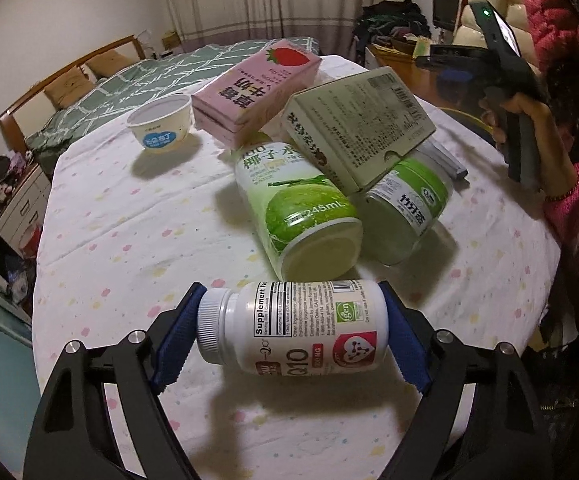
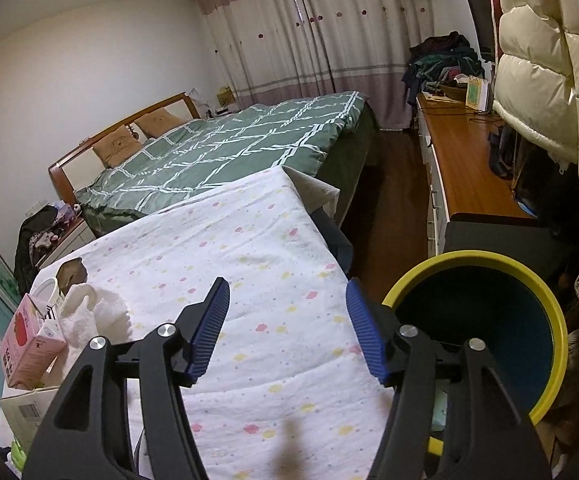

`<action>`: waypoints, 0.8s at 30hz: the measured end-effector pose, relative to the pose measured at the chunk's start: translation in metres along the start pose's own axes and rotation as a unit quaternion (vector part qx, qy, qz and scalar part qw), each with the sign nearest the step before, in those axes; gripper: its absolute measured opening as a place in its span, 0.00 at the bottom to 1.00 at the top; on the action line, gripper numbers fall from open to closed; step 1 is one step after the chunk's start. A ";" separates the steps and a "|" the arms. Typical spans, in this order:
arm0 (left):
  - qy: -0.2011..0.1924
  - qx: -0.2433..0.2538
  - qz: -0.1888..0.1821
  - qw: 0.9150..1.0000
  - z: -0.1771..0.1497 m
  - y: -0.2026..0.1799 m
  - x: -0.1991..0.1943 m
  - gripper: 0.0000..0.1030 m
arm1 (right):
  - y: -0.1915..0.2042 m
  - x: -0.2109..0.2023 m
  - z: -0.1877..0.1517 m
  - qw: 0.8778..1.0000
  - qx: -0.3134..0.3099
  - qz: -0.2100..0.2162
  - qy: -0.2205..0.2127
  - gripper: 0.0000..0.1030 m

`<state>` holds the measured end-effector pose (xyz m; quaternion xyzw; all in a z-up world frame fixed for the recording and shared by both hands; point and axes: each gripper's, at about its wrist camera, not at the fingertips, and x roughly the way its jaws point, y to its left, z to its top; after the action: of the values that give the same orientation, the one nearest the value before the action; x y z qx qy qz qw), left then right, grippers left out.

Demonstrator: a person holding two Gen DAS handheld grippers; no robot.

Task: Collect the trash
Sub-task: 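Grasp the white pill bottle with the left gripper and lift it, then carry the pill bottle with the left gripper over the bin and release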

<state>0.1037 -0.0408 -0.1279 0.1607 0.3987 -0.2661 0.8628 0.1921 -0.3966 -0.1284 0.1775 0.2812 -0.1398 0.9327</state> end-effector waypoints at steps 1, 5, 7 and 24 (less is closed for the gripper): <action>0.002 0.002 -0.002 1.000 0.000 -0.002 -0.003 0.81 | -0.001 0.000 0.000 1.000 0.000 0.000 0.001 0.56; 0.011 0.011 0.008 1.000 -0.002 -0.009 -0.011 0.80 | -0.002 0.001 -0.001 1.000 0.000 0.001 0.001 0.57; 0.009 0.007 0.015 1.000 -0.003 -0.011 -0.020 0.80 | -0.002 0.000 -0.001 1.000 0.000 0.001 -0.001 0.57; -0.066 0.002 -0.056 0.996 0.115 -0.092 -0.040 0.80 | -0.060 -0.079 0.006 0.998 -0.023 -0.047 -0.040 0.61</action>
<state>0.0971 -0.1581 -0.0306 0.1217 0.3492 -0.3245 0.8706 0.1103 -0.4402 -0.0937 0.1368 0.2547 -0.1840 0.9394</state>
